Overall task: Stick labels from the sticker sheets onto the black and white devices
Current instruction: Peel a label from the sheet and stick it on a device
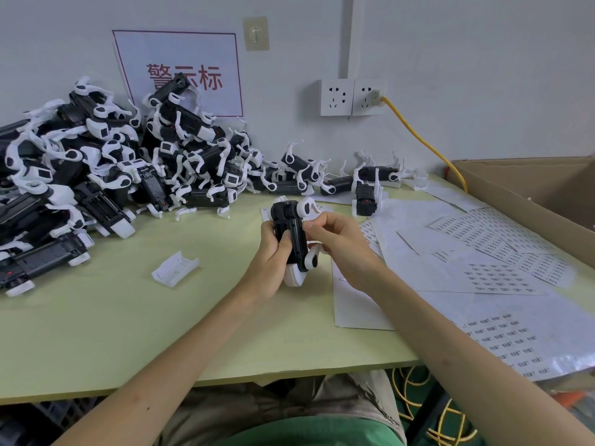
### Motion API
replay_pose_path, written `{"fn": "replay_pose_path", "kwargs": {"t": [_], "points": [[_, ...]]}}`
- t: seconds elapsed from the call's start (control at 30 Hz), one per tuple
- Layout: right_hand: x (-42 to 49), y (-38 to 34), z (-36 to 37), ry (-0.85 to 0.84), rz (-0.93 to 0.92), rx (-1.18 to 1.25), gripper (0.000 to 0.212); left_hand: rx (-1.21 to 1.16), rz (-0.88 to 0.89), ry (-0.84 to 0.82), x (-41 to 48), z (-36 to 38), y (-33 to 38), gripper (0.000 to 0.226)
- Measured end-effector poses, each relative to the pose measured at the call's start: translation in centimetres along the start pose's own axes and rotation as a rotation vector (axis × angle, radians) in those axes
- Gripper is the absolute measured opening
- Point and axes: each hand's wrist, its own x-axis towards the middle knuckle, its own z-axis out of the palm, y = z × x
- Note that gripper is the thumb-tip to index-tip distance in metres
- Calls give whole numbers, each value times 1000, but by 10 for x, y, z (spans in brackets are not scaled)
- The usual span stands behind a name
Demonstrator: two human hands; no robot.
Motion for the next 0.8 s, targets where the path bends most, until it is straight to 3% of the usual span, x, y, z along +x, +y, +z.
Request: {"fn": "replay_pose_path", "kwargs": {"t": [0.23, 0.63, 0.8], "points": [[-2, -3, -1, -24, -1, 25, 15, -21, 7, 16, 1, 0, 1, 16], [-3, -5, -1, -132, -7, 28, 19, -57, -27, 47, 2, -3, 0, 16], [-1, -3, 0, -97, 6, 12, 21, -45, -23, 37, 1, -3, -1, 14]]}}
